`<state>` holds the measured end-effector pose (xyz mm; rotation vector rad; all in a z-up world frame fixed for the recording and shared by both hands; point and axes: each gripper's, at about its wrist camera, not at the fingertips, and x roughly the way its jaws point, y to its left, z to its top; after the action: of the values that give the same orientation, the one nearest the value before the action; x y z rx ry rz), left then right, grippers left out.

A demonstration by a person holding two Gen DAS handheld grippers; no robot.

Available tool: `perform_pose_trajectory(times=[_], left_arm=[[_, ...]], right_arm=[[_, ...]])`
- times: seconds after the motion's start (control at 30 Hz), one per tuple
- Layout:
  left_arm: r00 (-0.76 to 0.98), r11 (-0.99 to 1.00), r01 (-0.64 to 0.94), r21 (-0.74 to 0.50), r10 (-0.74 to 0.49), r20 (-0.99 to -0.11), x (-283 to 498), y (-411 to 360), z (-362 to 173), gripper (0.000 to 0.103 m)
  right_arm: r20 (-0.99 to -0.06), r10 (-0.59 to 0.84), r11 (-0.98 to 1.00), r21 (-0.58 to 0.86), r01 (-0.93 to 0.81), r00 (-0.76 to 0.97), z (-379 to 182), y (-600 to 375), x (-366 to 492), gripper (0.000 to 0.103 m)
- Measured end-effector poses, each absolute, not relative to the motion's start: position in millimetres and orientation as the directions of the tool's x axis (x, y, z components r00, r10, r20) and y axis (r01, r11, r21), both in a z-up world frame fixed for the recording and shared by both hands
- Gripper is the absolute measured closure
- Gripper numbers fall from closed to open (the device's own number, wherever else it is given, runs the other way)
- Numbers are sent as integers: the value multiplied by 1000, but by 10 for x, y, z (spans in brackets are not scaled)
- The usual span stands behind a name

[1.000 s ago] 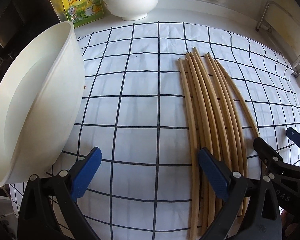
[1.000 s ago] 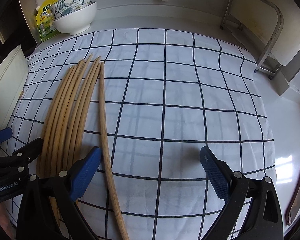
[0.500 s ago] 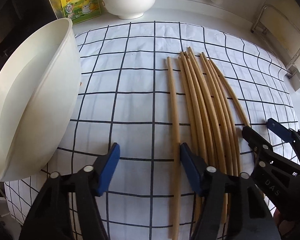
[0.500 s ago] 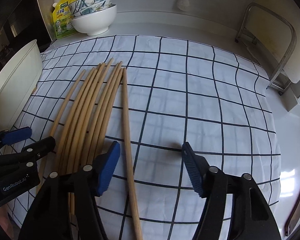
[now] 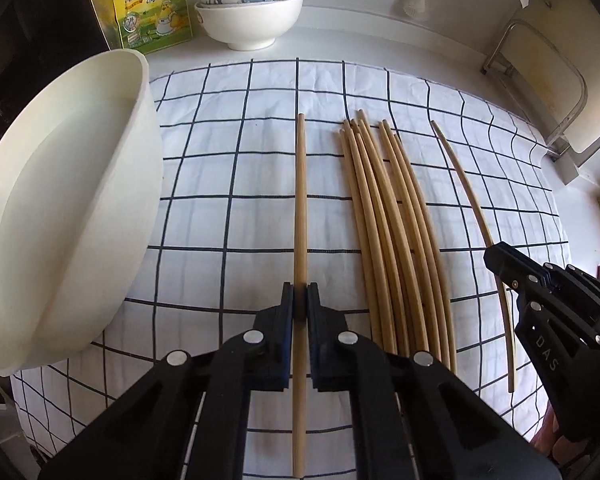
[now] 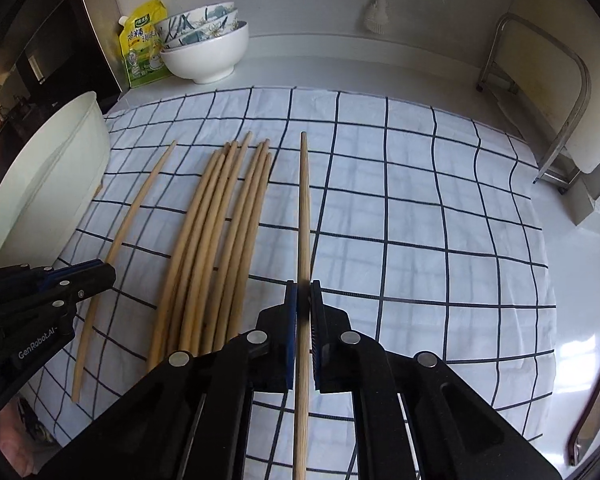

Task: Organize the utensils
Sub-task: 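Close the left gripper on one chopstick while the right gripper closes on another, then carry both held chopsticks over the white basin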

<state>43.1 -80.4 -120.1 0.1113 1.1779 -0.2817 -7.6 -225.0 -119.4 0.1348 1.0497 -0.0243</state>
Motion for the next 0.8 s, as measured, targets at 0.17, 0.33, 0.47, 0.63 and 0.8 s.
perform_pose_trajectory(times=[0.17,0.33,0.47,0.63,0.8], left_arm=[[398,969,237,-72,-164,-902,383,-508,-838,96],[466,984,167,-64,-136,-874,383,-9,-431,96],[507,996,82,-46,-81,-858,513,495,-203,96],[532,1000,3,-23,-21,-846,749,1085,-115,95],[519,1000,-18,-21,-9,-855,1023,1483,-318,95]], right_arm=[[-839,100,990,140,35,536,-748,-2016,-93,97],[-802,198,979,184,-82,563,-347,-1497,93,97],[-774,282,959,207,-193,567,-142,-917,361,97],[-753,354,930,223,-292,554,-61,-195,778,97],[-773,364,925,236,-297,520,-231,265,1116,97]])
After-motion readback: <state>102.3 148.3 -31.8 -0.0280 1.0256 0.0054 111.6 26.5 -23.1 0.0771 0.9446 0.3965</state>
